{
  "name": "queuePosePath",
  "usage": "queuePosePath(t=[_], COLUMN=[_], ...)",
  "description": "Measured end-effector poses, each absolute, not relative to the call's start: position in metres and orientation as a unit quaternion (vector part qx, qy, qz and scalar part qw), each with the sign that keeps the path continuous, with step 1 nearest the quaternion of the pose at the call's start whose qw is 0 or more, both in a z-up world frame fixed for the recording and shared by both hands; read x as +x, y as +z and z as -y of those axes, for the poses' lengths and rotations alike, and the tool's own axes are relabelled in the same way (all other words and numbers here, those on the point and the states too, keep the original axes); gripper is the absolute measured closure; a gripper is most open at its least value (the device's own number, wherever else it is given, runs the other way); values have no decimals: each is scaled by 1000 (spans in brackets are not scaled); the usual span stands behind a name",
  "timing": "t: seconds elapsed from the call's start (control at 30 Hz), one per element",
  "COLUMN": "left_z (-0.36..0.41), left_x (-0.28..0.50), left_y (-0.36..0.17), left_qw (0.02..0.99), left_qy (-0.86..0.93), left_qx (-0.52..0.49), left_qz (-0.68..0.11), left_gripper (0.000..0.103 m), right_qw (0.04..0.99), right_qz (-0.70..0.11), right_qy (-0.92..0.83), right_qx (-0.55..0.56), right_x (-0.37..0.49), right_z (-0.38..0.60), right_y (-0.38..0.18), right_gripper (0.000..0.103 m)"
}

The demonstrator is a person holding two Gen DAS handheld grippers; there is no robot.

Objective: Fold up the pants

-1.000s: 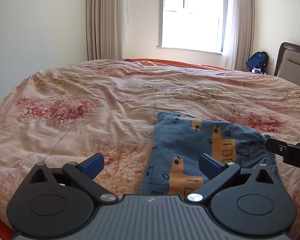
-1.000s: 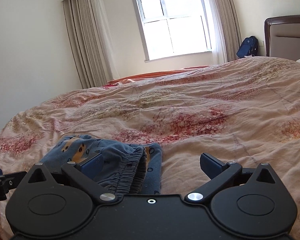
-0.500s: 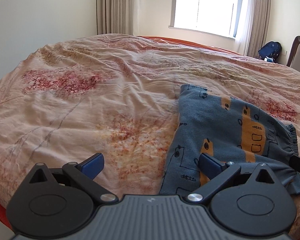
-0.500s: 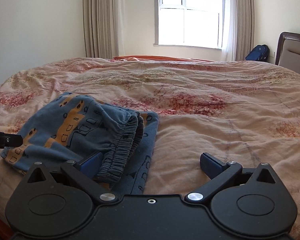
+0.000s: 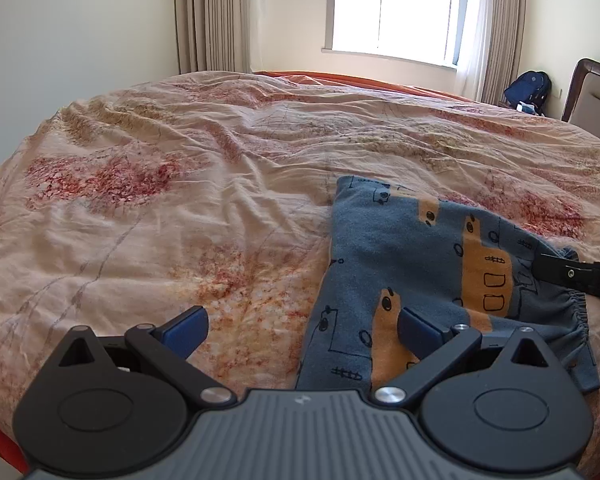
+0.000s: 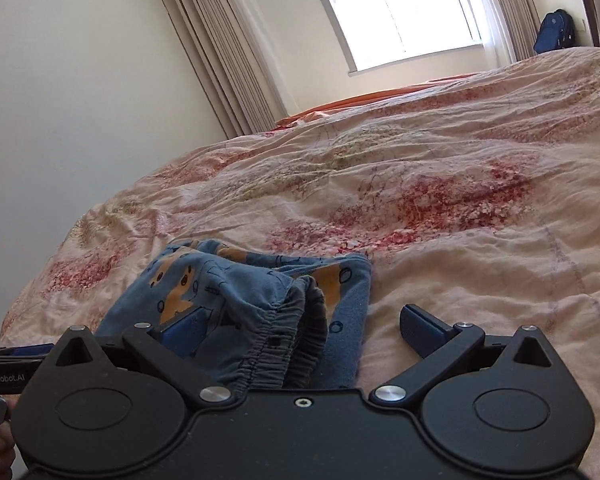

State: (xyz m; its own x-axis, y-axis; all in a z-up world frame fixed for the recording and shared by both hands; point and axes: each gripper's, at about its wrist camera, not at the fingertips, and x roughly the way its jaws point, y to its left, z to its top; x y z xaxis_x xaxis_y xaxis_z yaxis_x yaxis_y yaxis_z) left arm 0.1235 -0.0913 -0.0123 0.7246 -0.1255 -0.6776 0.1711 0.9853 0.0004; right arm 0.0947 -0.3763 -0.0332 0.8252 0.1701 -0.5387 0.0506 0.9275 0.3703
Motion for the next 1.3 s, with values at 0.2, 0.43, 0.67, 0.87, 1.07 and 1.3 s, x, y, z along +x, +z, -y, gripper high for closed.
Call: queuePosePath(t=[0.2,0.43,0.67,0.87,1.07,1.3], left_z=[87,89,92,89,97,104], left_x=[125,127,137,137,139,157], left_y=[-15,-9,-4,13,45,59], left_qw=[925,921,904,911,934,945], left_qy=[-80,-114,-154,-144,-147,-144], left_qx=[23,6,-24,-40,-14,-4], left_qz=[-370,-372,-398,-383,-326,-293], left_gripper=[0,1,69,99,100,100], right_qw=[941,933,928,939,957,969], right_qz=[-293,-287,-280,-258,-208,-174], right_qy=[31,66,70,70,73,67], right_qx=[166,207,236,218,187,160], right_x=[98,95,94,87,91,120], right_z=[376,383,386,381,372,367], right_y=[-40,-40,-36,-24,5,24], right_gripper=[1,29,67,82,84,84])
